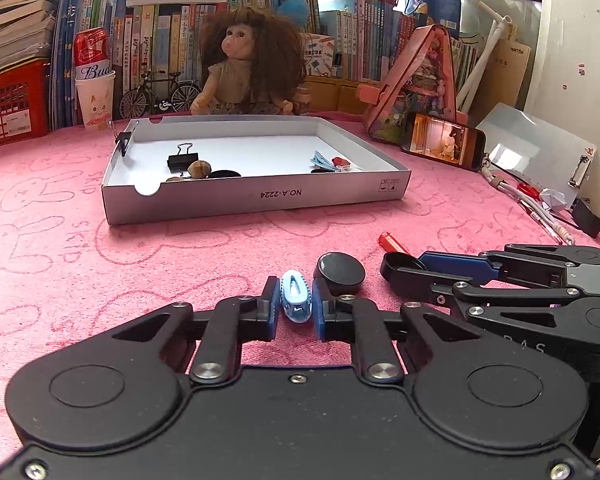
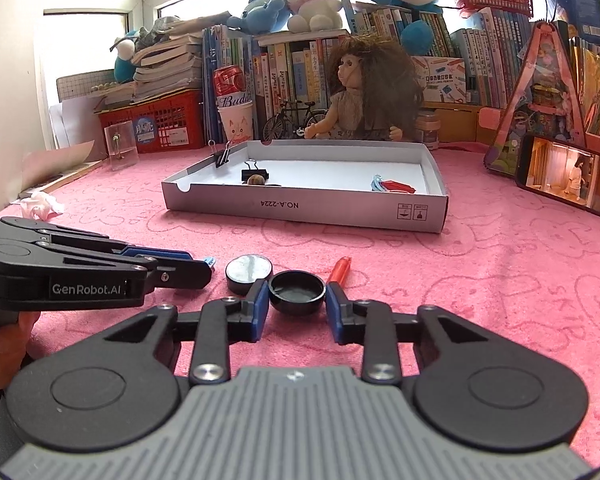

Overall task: Organize rigid objects
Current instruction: 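Grasp the light blue clip with the left gripper while the right gripper grasps the black lid, then carry the blue clip in the left gripper into the tray while the right gripper carries the lid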

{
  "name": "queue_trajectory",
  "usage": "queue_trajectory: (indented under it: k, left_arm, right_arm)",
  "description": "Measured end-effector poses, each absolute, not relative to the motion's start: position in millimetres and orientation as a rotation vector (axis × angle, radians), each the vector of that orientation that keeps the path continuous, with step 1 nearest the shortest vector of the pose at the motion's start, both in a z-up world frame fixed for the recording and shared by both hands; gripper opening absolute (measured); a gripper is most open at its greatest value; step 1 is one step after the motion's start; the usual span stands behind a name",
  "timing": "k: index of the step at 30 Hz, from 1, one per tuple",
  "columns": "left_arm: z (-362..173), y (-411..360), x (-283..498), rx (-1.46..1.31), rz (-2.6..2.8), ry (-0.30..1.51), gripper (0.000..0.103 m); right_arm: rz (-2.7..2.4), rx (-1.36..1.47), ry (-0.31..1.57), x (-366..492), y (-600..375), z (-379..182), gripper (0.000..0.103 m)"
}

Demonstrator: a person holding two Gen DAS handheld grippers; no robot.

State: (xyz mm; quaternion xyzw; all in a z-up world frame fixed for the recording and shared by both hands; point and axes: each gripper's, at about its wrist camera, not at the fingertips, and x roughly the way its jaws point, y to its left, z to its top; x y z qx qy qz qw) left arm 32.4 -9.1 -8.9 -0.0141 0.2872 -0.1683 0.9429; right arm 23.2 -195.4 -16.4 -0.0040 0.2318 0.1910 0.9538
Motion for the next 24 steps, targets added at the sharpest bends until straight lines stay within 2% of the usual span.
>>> queue_trajectory:
  k: [24]
  left_arm:
    - [-6.2, -3.0, 33.3, -0.053, -0.306, 0.578, 0.016]
  right_arm:
    - [0.328, 0.002, 0.437, 20.9, -204.1, -12.4, 0.036]
